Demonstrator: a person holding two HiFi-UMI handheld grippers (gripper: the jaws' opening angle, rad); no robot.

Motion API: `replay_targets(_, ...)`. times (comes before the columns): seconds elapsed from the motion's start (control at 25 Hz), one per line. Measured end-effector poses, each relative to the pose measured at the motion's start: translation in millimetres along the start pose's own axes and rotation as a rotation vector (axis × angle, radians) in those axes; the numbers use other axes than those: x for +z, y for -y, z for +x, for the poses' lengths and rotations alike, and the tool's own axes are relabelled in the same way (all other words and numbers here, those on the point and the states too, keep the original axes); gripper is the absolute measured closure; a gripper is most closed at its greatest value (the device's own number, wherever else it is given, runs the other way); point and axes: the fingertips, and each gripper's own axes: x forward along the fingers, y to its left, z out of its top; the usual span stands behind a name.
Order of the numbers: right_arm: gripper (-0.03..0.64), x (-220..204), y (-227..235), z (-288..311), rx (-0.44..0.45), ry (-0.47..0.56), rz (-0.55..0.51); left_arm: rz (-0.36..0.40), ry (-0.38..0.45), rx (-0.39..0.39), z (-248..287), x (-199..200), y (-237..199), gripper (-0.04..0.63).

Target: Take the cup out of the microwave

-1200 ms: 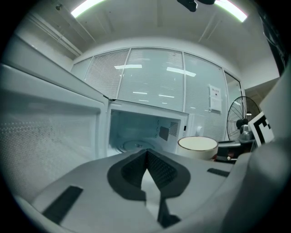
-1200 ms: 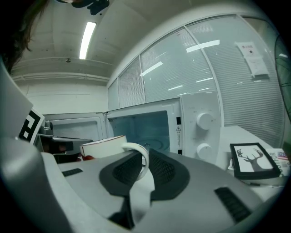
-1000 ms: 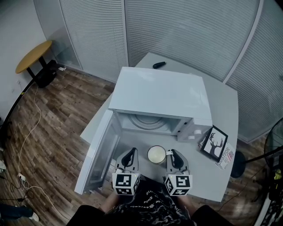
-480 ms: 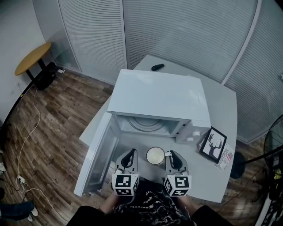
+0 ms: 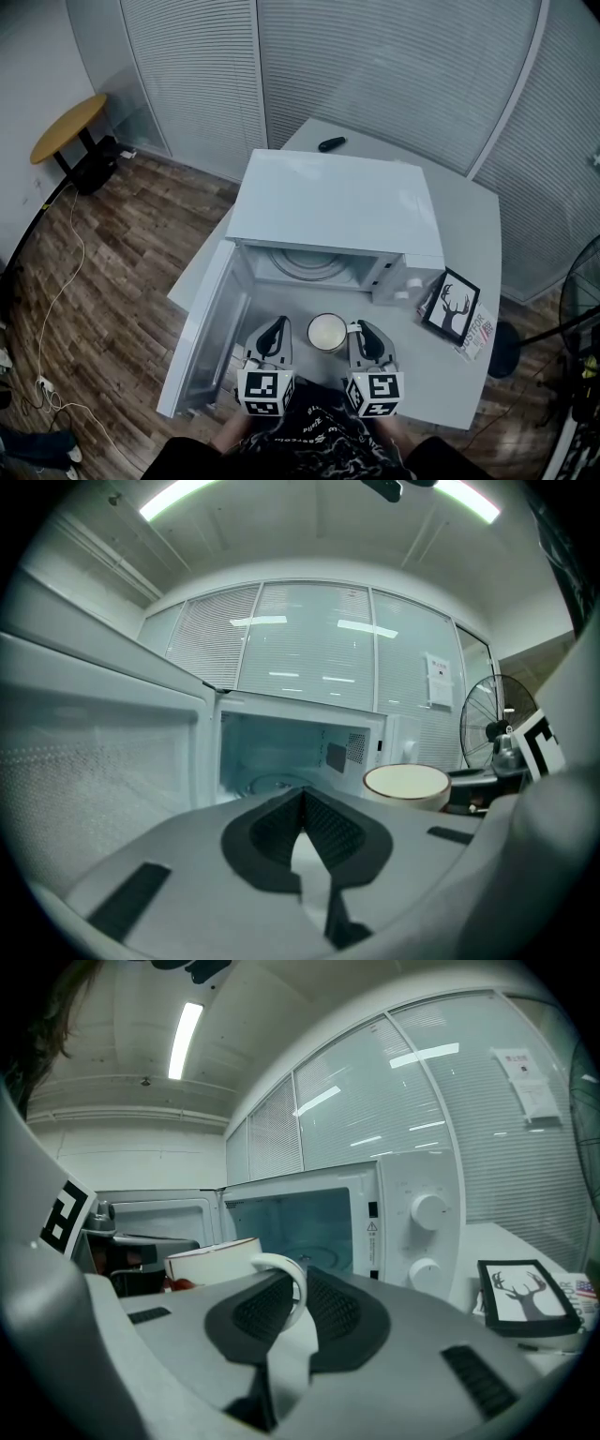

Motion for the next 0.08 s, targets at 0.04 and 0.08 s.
replay_targets(0.04,0.569,0.1,-0.8,-0.4,0.001,0.001,-0.001,0.001,0.0,0.0,-0.7,0.1,0.0,0.589)
replay_targets(0.08,0.569,0.3,-1.7,-0.9,0.002,0.001,-0.002,0.002,0.0,0.0,-1.4,0.2,0.1,0.589)
